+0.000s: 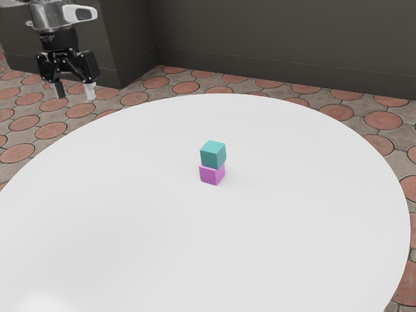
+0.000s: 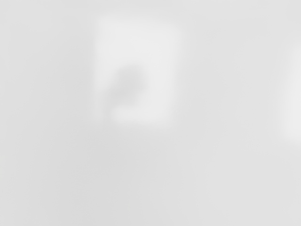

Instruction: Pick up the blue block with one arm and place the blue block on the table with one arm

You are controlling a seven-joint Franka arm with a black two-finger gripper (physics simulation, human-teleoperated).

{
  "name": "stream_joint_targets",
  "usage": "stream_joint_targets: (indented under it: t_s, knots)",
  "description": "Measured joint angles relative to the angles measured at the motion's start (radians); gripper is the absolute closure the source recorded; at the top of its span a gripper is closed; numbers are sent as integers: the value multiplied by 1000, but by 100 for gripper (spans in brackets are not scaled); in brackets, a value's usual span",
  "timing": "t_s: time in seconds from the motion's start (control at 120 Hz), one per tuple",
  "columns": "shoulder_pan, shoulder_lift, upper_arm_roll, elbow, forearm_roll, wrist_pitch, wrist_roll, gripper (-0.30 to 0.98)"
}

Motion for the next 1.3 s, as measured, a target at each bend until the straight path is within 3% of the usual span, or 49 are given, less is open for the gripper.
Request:
stream_joint_targets:
  t_s: [0.15,0.325,0.55,0.9,1.092,1.3]
  knots:
    - [-17,156,-4,124,12,103,-3,2]
    - [-54,357,-76,201,46,241,-12,2]
    - [-57,610,-149,465,56,322,-65,2]
    - [-77,811,-189,608,69,375,-170,2]
    - [-3,878,-304,610,172,486,-191,2]
    - [4,946,-340,651,207,613,-187,3]
